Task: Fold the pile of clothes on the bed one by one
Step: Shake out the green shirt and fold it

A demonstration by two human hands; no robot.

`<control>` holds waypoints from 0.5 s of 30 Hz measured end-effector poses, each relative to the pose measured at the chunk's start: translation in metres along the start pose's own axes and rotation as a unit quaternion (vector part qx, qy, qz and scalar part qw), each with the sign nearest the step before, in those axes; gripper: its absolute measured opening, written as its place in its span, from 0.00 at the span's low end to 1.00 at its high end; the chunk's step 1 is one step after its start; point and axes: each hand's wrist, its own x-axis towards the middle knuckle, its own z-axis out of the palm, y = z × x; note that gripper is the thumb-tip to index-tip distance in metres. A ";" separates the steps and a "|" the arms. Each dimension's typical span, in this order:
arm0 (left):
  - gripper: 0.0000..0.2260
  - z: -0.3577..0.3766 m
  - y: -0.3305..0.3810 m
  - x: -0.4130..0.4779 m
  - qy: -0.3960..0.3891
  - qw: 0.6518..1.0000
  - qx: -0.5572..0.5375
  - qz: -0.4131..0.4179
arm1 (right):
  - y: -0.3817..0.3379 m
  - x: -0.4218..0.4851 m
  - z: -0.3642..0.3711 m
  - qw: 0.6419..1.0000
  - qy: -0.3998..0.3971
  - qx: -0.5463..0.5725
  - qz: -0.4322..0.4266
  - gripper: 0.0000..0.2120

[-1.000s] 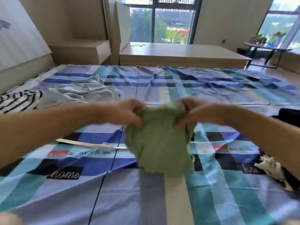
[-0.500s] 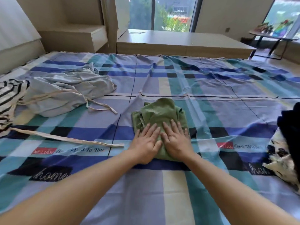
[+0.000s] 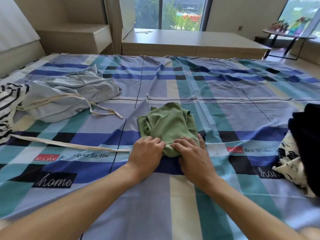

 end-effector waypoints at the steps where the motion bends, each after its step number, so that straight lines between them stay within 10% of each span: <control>1: 0.07 -0.006 0.002 0.000 0.018 1.000 0.007 0.011 | 0.003 0.000 -0.007 1.000 0.021 -0.002 0.000 0.16; 6: 0.08 -0.045 0.037 -0.001 0.042 0.996 -0.038 0.069 | 0.014 -0.016 -0.061 0.996 -0.006 0.091 -0.013 0.10; 10: 0.09 -0.064 0.090 -0.016 0.021 0.993 -0.080 0.086 | 0.020 -0.048 -0.099 0.977 -0.070 0.113 0.166 0.14; 15: 0.09 -0.076 0.138 -0.025 -0.065 0.969 -0.210 0.110 | 0.040 -0.093 -0.123 0.847 -0.193 0.304 0.390 0.28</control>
